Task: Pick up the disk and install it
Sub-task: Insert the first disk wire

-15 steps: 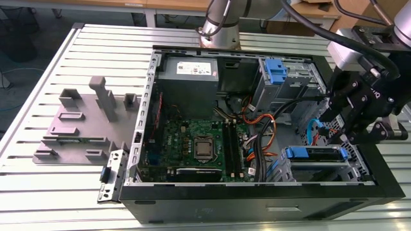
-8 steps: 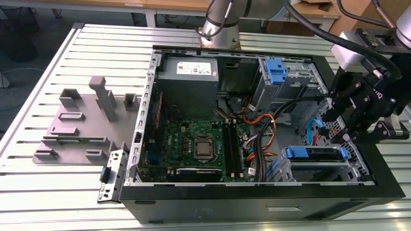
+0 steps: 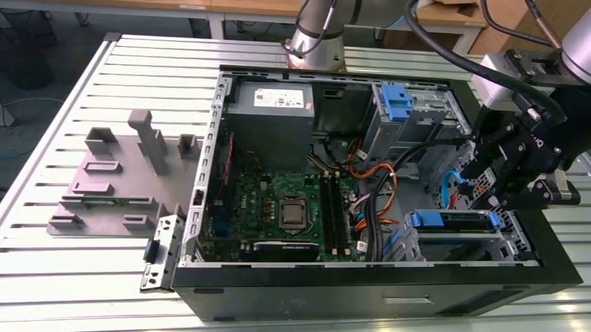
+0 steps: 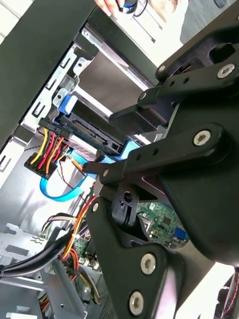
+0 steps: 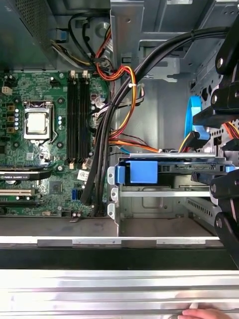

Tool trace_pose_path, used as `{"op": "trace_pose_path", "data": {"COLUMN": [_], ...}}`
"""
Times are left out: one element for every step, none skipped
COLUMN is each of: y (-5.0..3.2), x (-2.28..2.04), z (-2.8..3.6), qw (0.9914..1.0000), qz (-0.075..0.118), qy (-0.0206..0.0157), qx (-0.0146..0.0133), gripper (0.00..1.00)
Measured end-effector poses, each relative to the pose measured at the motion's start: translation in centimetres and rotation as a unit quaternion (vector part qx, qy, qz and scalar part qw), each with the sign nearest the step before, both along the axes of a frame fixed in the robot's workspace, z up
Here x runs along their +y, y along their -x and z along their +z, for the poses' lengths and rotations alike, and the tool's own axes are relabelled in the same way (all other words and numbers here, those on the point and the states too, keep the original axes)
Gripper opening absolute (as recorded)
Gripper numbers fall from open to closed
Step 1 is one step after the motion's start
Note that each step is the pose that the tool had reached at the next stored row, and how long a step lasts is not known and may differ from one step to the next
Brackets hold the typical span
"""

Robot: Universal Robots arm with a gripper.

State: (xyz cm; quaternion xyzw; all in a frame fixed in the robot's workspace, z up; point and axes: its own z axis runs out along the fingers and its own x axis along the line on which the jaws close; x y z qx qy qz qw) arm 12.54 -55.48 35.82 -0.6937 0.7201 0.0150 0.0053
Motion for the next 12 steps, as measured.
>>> {"op": "trace_pose_path", "data": {"y": [0.0,0.0,0.0,0.0,0.0,0.0,0.0,0.0,0.0,0.0,0.0,0.0], "x": [0.0,0.0,0.0,0.0,0.0,0.0,0.0,0.0,0.0,0.0,0.0,0.0], "z": [-0.05,-0.05,-0.05,-0.06,-0.06,-0.07,-0.07,-0.07,-0.07,-0.07,-0.07,-0.07], "qw": [1.0,1.0,1.0,1.0,1.0,1.0,1.0,1.0,1.0,1.0,1.0,1.0], "qz": [-0.001,-0.001,-0.001,-0.001,-0.001,-0.001,-0.001,-0.001,-0.001,-0.001,-0.001,-0.001], "qy": [0.0001,0.0002,0.0002,0.0002,0.0001,0.0001,0.0001,0.0001,0.0001,0.0001,0.0001,0.0001], "qx": [0.0,0.0,0.0,0.0,0.0,0.0,0.0,0.0,0.0,0.0,0.0,0.0], "gripper": [0.49,0.49,0.49,0.49,0.49,0.49,0.49,0.49,0.49,0.49,0.49,0.49]}}
